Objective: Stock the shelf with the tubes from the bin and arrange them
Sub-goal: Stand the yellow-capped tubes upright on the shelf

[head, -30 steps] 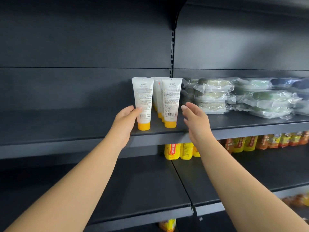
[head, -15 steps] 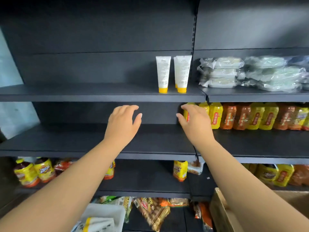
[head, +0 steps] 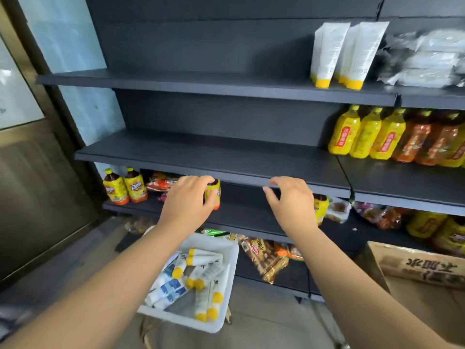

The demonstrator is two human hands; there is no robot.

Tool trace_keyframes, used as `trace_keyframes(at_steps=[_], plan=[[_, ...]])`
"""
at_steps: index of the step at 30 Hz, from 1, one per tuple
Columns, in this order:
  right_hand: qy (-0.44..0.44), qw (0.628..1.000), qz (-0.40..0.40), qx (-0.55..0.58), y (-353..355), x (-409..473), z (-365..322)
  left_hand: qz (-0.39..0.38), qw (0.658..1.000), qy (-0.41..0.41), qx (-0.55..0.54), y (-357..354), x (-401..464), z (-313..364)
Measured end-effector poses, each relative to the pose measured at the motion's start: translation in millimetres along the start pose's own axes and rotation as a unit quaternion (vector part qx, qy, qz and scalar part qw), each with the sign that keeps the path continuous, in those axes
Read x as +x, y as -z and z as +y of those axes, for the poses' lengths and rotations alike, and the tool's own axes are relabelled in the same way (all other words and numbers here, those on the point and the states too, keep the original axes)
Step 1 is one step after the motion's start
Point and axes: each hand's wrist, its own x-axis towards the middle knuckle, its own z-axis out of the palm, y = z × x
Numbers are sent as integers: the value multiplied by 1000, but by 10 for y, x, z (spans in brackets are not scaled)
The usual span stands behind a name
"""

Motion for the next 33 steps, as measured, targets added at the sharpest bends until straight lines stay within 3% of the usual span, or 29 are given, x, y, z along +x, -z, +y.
trace_keyframes(at_steps=[7,15,28,33], plan=[[-60,993,-100,1,-1040,-432,-688,-85,994,55,-32,-132,-524,-1252],[-135,973,-187,-14,-1866,-724,-1003,-153,977,126,-84,-457,-804,-2111],[-269,920,-279,52,-3134,-445,-518,-296,915,252,-104,-1577,-504,-2650],[-333,884,-321,65,-3664,-281,-200,-339,881,308,-114,-2174,-327,-2816]])
